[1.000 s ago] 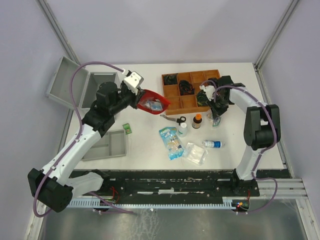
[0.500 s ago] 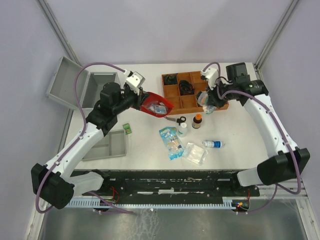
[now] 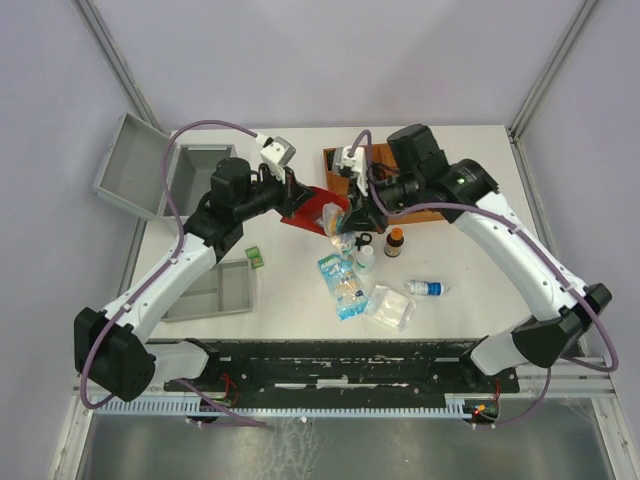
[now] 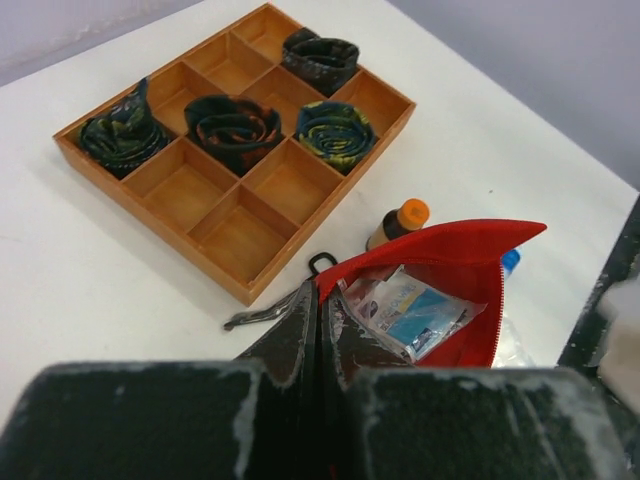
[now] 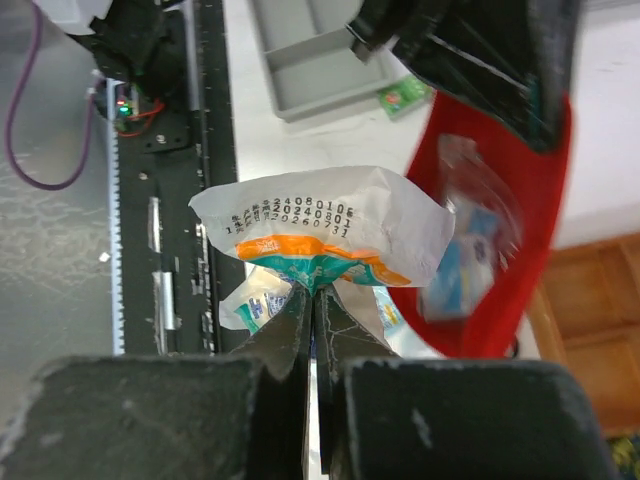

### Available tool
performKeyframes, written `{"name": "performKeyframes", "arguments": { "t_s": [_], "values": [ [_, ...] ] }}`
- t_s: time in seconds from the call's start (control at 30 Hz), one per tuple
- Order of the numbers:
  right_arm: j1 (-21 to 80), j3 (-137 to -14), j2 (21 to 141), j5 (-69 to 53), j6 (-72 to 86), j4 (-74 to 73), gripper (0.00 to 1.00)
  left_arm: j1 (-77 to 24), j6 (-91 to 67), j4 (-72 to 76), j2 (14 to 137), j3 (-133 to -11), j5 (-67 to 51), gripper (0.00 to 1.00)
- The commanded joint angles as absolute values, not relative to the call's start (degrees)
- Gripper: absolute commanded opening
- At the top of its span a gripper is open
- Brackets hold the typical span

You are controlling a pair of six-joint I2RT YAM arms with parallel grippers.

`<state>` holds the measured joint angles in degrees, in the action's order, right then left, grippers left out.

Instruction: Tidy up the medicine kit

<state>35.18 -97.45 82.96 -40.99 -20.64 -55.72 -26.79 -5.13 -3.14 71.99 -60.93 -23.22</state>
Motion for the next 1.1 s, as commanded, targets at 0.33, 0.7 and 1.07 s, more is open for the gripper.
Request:
{"name": "performKeyframes", "arguments": {
  "t_s": [0.33,0.7,1.07],
  "values": [
    [39.2,-102.6,93.5,-35.0,-18.7,-52.5,0.02,-28.1,-7.6,3.8,70.2,-60.1,-36.2,0.03],
    [39.2,-104.3,91.6,-26.0,-19.6,-52.0,0.02,-28.4,-5.6,3.2,68.5,-58.4,-38.9,0.03],
    [39.2,-106.0,89.0,-30.2,-19.9,-55.8,0.03,-28.7,-7.5,2.0,69.2,-59.3,-35.6,0.03]
  ]
}}
